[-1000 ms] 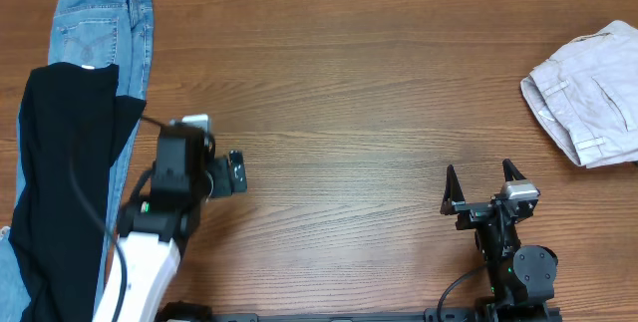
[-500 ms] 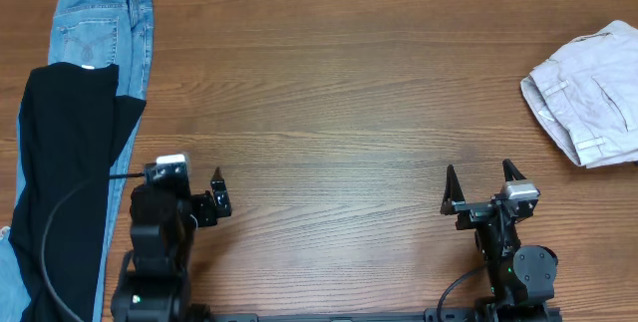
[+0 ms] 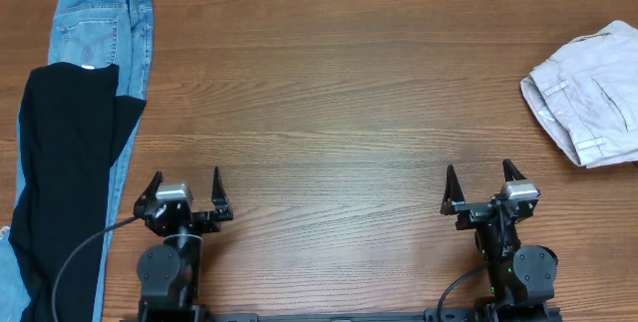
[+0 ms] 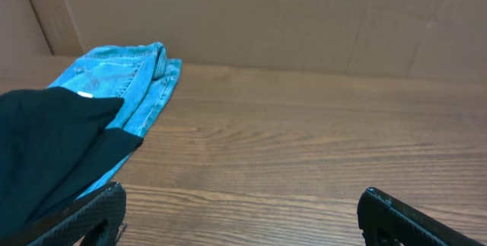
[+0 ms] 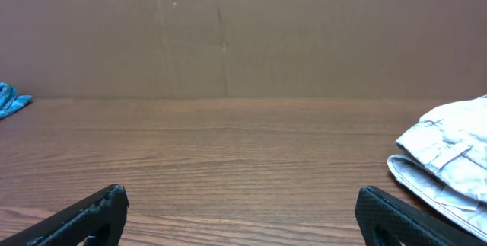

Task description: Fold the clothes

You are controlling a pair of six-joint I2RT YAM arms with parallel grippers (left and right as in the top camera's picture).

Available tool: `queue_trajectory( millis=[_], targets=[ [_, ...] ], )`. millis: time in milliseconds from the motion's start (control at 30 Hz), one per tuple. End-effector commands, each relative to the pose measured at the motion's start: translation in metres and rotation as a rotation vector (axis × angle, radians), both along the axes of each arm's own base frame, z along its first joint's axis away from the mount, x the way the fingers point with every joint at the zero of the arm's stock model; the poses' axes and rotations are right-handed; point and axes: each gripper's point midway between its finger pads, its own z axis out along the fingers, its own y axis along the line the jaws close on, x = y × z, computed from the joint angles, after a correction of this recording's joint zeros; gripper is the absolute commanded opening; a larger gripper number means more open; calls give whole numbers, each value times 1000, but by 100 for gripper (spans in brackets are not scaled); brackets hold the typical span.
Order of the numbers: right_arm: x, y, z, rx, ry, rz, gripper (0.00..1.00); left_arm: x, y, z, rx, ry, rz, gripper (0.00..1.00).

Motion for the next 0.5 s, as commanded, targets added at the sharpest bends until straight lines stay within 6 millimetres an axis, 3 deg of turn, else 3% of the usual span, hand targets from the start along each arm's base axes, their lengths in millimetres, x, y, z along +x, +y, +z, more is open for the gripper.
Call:
queue_trajectory(
  millis=[0,100,233,467],
  targets=[
    [0,-2,-1,-4,-7,-8,100,-3,1,12,60,-67,-2,100],
    [0,-2,-1,-4,-7,-8,100,-6,1,17,106,-90,-4,100],
    [0,-2,-1,-4,-7,-8,100,-6,0,5,138,-37,-14,100],
    [0,-2,-1,-4,-7,-8,100,-6,-4,4,136,-38,-40,100]
  ],
)
